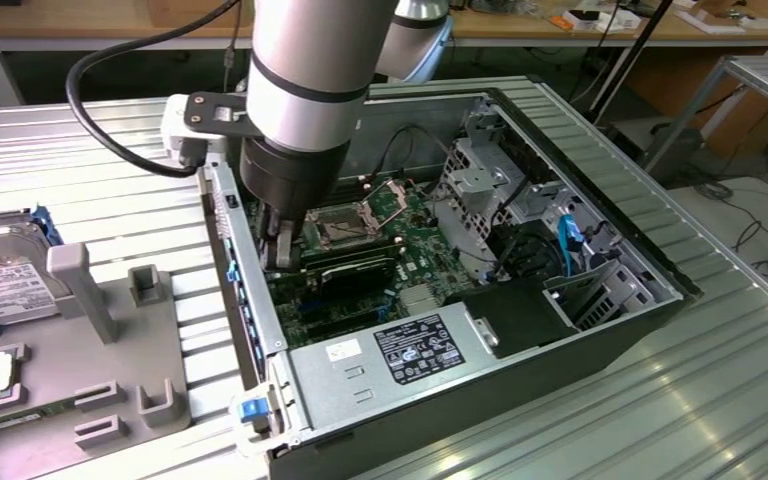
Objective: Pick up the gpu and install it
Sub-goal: 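Press down on the gpu until it lock into place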
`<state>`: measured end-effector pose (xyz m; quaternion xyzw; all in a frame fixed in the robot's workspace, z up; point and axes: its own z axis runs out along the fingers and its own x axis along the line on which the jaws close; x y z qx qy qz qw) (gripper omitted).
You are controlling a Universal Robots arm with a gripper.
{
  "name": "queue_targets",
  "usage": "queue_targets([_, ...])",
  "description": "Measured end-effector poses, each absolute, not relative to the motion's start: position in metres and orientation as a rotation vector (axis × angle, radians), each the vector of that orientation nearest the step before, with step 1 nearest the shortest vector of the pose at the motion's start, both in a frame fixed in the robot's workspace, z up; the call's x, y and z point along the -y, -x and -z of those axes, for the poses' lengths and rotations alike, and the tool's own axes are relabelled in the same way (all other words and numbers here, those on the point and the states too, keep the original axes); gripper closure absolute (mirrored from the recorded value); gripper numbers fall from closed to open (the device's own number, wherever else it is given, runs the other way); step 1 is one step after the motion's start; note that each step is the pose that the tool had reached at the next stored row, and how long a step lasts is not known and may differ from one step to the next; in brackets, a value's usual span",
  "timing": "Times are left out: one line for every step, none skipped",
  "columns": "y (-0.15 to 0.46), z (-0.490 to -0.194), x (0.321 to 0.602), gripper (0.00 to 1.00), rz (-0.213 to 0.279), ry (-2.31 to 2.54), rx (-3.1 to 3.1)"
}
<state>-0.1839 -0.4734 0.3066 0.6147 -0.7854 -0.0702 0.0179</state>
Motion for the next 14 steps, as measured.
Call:
queue_targets([0.1839, -0.3064, 0.4732, 0.89, 0.218, -1.909, 2.440])
queue_targets([0.1839, -0.3064, 0.4728, 0.89, 0.218, -1.908, 2.440])
queue_targets([0.1839, -0.3063, 0.4727, 0.89, 0.220, -1.906, 2.441])
queue_targets([0.1837, -0.3063, 0.4727, 0.89, 0.222, -1.905, 2.440])
queue_targets([0.1828, -0.3063, 0.4726, 0.89, 0.223, -1.904, 2.439])
queue_targets([0.1813, -0.3062, 0.4727, 0.89, 0.228, -1.901, 2.436])
queue_targets([0.1813, -0.3066, 0.4727, 0.89, 0.232, -1.899, 2.433])
queue_targets([0.1813, -0.3074, 0.4726, 0.89, 0.232, -1.898, 2.433])
queue_targets([0.1812, -0.3083, 0.4727, 0.89, 0.233, -1.897, 2.432])
queue_targets([0.1812, -0.3099, 0.4727, 0.89, 0.234, -1.897, 2.431])
queue_targets([0.1811, -0.3109, 0.4725, 0.89, 0.234, -1.897, 2.432])
queue_targets([0.1811, -0.3109, 0.4721, 0.89, 0.234, -1.897, 2.431])
queue_targets([0.1811, -0.3111, 0.4712, 0.89, 0.234, -1.897, 2.431])
queue_targets([0.1811, -0.3110, 0.4702, 0.89, 0.235, -1.897, 2.432])
